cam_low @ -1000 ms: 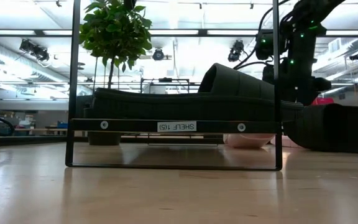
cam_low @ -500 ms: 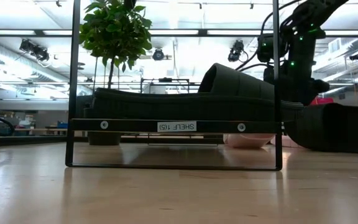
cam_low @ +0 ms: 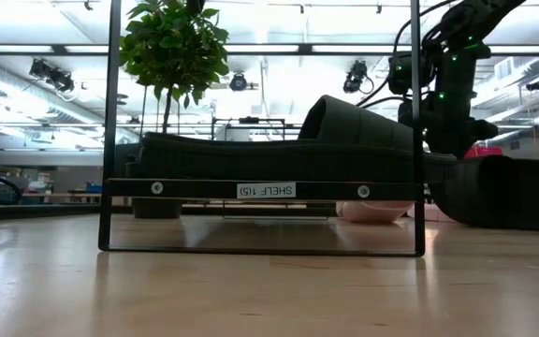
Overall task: Pick and place slides into the shelf
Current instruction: Put the black slipper on the shelf
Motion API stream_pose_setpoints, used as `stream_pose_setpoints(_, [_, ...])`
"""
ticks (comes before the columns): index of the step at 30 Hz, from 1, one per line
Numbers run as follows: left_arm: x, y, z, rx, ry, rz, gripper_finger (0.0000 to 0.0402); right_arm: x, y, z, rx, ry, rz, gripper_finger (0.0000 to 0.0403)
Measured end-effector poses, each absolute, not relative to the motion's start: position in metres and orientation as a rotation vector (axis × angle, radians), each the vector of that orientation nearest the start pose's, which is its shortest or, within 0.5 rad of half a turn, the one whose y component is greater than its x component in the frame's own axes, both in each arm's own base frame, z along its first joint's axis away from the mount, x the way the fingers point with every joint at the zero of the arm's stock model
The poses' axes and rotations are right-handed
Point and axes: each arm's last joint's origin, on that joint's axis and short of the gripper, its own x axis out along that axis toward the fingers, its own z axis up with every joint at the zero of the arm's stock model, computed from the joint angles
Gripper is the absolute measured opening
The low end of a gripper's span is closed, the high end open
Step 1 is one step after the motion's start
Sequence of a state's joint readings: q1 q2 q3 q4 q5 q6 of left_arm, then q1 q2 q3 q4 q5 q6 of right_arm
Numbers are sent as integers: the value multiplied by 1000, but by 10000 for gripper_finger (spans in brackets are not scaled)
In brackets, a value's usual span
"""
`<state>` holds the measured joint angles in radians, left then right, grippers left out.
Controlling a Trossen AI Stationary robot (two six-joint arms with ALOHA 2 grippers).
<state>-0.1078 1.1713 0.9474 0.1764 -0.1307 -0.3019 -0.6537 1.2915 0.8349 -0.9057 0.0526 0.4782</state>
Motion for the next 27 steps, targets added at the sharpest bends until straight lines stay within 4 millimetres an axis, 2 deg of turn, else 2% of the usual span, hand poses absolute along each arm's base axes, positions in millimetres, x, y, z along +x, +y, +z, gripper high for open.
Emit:
stream_pose_setpoints(7, [265,-25,346,-294,43,30,13,162,-125,223,871,1066,-959,54])
stream_pose_setpoints(15, [265,-25,346,-274,44,30,18,136,-108,255,896,854,-1047,53])
stream_pose_setpoints(20, [265,-25,346,-243,43,33,18,118,-92,275,940,671,-1086,53])
stream_pose_setpoints(27, [265,-19,347,-218,39,54,10,103,-66,303,938,372,-1177,53])
